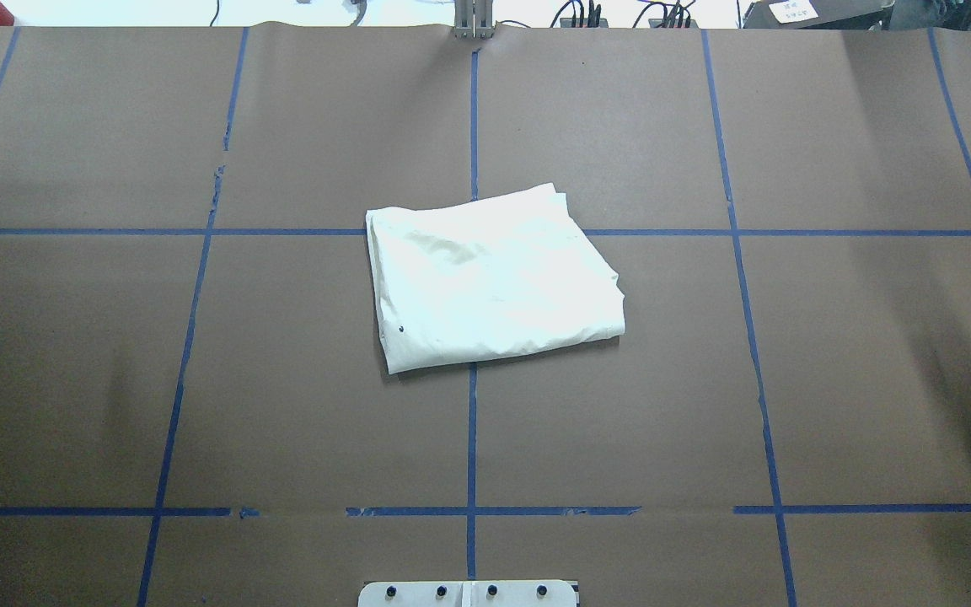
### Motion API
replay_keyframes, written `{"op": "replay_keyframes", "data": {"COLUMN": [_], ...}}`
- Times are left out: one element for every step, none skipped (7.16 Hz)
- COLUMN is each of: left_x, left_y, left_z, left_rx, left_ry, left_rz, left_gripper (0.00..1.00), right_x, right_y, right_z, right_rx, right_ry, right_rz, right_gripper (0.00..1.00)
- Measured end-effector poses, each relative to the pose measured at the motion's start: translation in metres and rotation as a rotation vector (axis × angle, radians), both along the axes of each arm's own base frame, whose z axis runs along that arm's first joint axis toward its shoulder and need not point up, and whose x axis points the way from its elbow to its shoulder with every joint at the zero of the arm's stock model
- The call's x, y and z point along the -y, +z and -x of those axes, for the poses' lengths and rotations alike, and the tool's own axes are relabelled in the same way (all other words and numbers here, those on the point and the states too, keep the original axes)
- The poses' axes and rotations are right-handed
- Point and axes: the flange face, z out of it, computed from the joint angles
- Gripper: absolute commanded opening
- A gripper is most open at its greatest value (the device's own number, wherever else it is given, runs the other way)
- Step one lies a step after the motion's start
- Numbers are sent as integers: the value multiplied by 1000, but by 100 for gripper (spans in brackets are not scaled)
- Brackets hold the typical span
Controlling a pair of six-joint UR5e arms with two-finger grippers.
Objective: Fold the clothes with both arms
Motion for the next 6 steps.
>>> {"op": "replay_keyframes", "data": {"left_x": [-7,-18,-36,-64,-94,-110], "left_y": [7,16,28,51,77,91], "left_z": [52,102,131,141,141,139], "left_rx": [56,113,145,154,155,157], "left_ry": [-20,-26,-15,-2,10,19], "left_rz": [-2,20,71,149,210,226], "left_gripper": [100,100,100,100,100,100], "right_x": [-21,-41,-56,-64,-67,-69], "right_y": [11,16,20,22,24,27], "right_z": [-17,-26,-32,-35,-35,-35], "right_rx": [15,24,27,28,27,26], "right_ry": [-15,-19,-17,-16,-17,-18], "right_rz": [-8,-12,-8,-3,1,7], "right_gripper": [100,100,100,100,100,100]}}
